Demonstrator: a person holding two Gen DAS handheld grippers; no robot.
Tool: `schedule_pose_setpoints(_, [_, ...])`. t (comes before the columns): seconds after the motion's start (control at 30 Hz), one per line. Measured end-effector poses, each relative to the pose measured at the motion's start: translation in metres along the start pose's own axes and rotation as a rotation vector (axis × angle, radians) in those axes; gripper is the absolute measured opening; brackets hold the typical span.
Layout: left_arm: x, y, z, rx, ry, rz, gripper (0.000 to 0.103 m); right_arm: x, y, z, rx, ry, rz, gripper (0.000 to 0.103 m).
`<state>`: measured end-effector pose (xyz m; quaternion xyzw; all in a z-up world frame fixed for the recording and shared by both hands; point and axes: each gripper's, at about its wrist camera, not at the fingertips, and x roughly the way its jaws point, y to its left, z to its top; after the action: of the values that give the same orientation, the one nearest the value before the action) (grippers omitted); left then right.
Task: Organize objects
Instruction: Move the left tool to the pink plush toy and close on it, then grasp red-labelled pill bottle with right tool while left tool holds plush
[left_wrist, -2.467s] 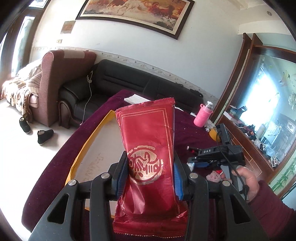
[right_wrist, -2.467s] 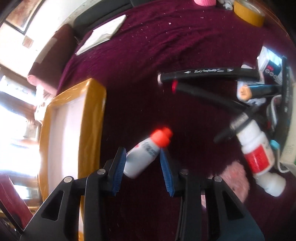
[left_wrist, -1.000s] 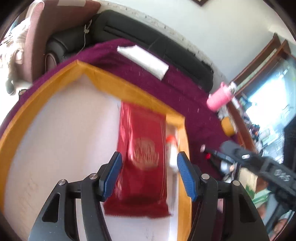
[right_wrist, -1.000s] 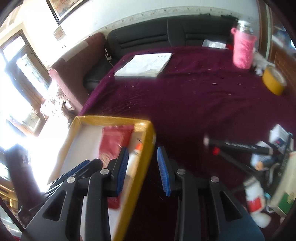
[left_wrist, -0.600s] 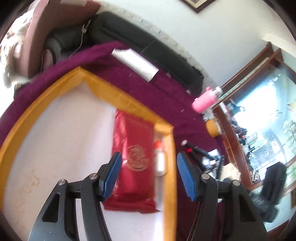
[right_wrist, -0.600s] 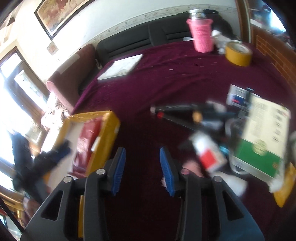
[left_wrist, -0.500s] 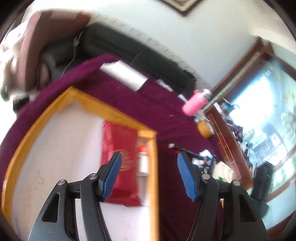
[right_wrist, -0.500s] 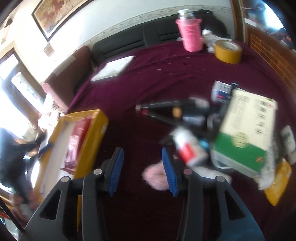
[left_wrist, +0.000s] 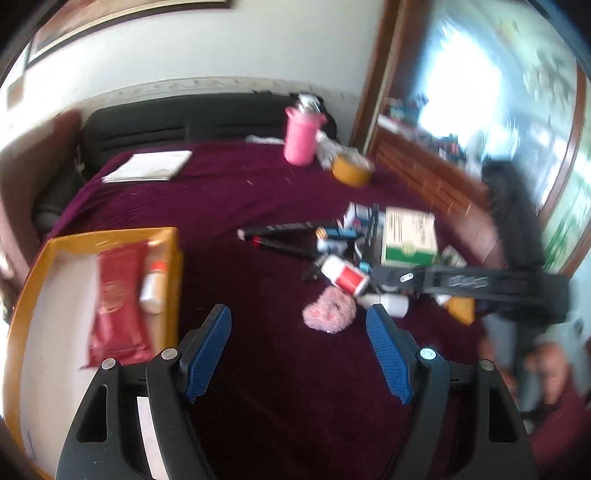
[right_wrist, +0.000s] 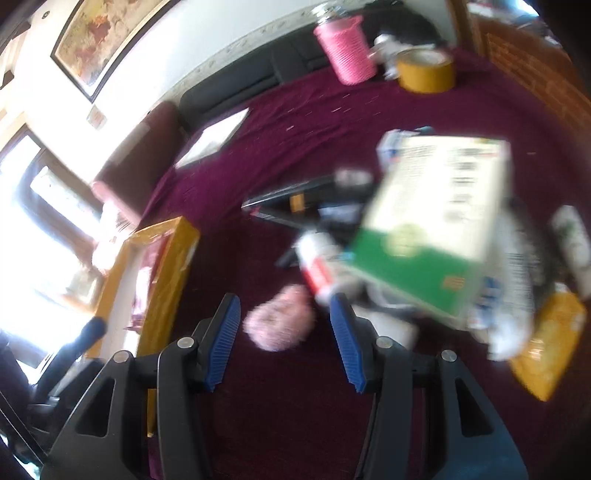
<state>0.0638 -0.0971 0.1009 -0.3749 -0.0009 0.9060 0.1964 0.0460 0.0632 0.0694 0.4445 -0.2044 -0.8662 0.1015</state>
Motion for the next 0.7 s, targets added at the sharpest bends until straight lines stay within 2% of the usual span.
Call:
schedule_pose_setpoints(0.07, [0.025, -0.015, 0.002, 0.048, 0.037, -0.01, 0.07, -0.011, -0.015, -0.003, 0.013, -0.019, -0.026, 0.049])
schedule_pose_setpoints(0.17, [0.068, -0.031, 0.004, 0.108, 0.106, 0.03, 0.07, -0.021, -0.035, -0.006, 0.04, -0.022, -0.039, 0.049])
schedule_pose_setpoints(0.33, [0.111, -0.043, -0.001, 0.169, 0.175, 0.078, 0.069, -0.035, -0.06, -0.007, 0.069, -0.045, -0.045, 0.049])
schedule_pose_setpoints(0.37, [0.115, -0.044, -0.003, 0.17, 0.179, 0.08, 0.066, -0.036, -0.062, -0.007, 0.067, -0.048, -0.045, 0.049])
schedule_pose_setpoints(0.4, [0.116, -0.044, -0.004, 0.16, 0.174, 0.075, 0.046, -0.037, -0.064, -0.006, 0.064, -0.051, -0.045, 0.049])
schedule_pose_setpoints(0.43, [0.116, -0.044, -0.005, 0.15, 0.18, 0.059, 0.033, -0.037, -0.064, -0.005, 0.057, -0.05, -0.039, 0.049])
schedule_pose_setpoints(0.53, [0.105, -0.042, -0.009, 0.115, 0.164, 0.039, 0.026, -0.034, -0.062, -0.004, 0.033, -0.03, -0.014, 0.049])
schedule_pose_setpoints(0.7, [0.054, -0.015, -0.018, -0.048, 0.138, -0.09, 0.024, -0.023, -0.049, -0.007, -0.021, 0.019, 0.024, 0.049])
